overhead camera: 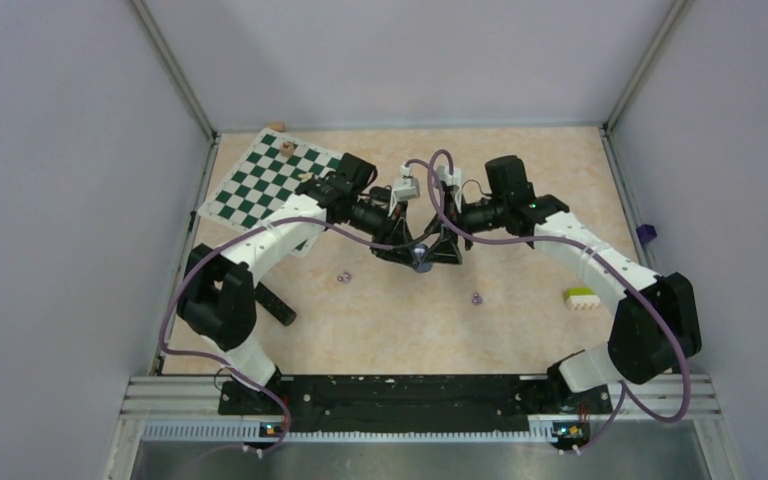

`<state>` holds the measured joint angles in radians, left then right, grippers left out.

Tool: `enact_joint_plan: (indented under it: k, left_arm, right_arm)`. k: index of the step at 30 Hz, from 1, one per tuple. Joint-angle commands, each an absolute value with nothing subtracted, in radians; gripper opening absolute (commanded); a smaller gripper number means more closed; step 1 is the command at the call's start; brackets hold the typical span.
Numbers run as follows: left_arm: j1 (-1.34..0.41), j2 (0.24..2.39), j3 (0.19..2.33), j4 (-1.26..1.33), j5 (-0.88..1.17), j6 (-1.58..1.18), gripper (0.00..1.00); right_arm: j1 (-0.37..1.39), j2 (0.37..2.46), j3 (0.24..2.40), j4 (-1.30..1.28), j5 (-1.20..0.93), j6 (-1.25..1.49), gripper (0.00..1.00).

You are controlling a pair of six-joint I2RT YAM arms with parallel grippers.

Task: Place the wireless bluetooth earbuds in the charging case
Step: Open the charging case to the charging case, then pick up the right earbud from the center of the board.

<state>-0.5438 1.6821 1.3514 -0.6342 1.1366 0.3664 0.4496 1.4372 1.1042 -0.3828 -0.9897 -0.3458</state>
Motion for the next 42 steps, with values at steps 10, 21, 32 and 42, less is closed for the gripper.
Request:
enact_joint_plan:
  k: [10, 21, 32, 42]
  left_arm:
    - [-0.531, 1.607, 1.347, -0.601, 1.197, 0.353, 0.00]
    - [-0.528, 1.589, 1.347, -0.602, 1.207, 0.353, 0.00]
    - [-0.517, 1.585, 1.348, -0.600, 1.203, 0.352, 0.00]
    - [-0.455, 1.545, 1.355, -0.598, 1.174, 0.361, 0.00]
  right_arm:
    - [0.410, 1.408, 1.107, -0.348, -0.958, -0.365, 0.81]
    - [0.358, 1.379, 1.099, -0.321, -0.939, -0.339, 0.81]
    - [0.329, 1.295, 1.118, -0.354, -0.938, -0.358, 0.82]
    - [0.242, 1.276, 1.173, -0.669, -0.906, -0.549, 0.80]
